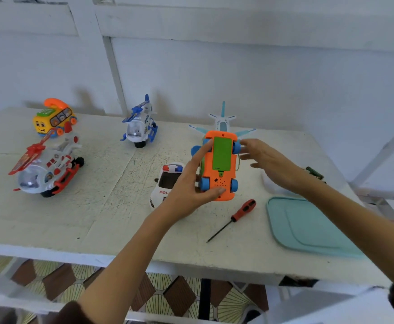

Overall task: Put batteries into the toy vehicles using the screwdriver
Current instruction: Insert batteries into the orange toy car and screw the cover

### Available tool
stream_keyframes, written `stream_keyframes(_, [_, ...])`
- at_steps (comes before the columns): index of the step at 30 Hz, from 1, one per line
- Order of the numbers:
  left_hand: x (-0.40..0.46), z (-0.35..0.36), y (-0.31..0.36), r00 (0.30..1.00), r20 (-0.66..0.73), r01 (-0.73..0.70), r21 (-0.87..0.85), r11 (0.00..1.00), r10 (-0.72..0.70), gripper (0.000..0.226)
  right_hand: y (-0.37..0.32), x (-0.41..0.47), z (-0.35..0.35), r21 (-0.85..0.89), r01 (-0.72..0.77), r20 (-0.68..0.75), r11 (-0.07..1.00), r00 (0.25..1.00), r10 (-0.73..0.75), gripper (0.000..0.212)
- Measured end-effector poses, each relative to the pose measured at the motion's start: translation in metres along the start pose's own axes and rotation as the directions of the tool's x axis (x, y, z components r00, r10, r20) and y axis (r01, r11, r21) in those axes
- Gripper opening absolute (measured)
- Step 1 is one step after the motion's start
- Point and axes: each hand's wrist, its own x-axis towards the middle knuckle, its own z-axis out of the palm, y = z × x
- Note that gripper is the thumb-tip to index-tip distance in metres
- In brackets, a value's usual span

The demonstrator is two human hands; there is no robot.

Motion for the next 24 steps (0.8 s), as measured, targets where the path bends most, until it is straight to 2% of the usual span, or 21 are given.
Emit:
stream_keyframes(3, [0.001,0.002,-0.007,0.999,0.013,0.049,0.076,0.996,-0.05,0.086,0.023,-0.017,0.003,-0.228,0.023,-0.018,0.973,0.999,-0.028,0.028])
stream_keyframes(6, [0.0,0.007,-0.011,0.995,0.03,0.09,0.133,0.987,-0.095,0.085,0.042,-0.029,0.011,-0.412,0.101,0.059,0.906,0.995,-0.084,0.021])
stream_keyframes(11, [0.001,0.015,-0.014,0.996,-0.008,0.093,0.176,0.98,-0.093,0.084,0.062,-0.038,0.03,-0.53,0.317,0.205,0.787,0.948,-0.243,0.032])
stream_keyframes(13, [0.002,0.017,-0.017,0.995,-0.006,0.094,0.197,0.976,-0.095,0.085,0.067,-0.04,0.036,-0.581,0.328,0.207,0.745,0.945,-0.254,0.035])
stream_keyframes(16, [0.001,0.02,-0.022,0.996,-0.016,0.087,0.211,0.974,-0.086,0.086,0.073,-0.04,0.041,-0.592,0.318,0.191,0.741,0.948,-0.255,0.033])
stream_keyframes(20, [0.001,0.024,-0.029,0.995,-0.069,0.085,0.214,0.973,-0.072,0.086,0.079,-0.044,0.044,-0.542,0.345,0.154,0.766,0.937,-0.313,0.021])
stream_keyframes(24, [0.002,0.029,-0.033,0.992,-0.121,0.075,0.241,0.968,-0.047,0.086,0.078,-0.053,0.036,-0.43,0.26,0.106,0.865,0.966,-0.237,0.016])
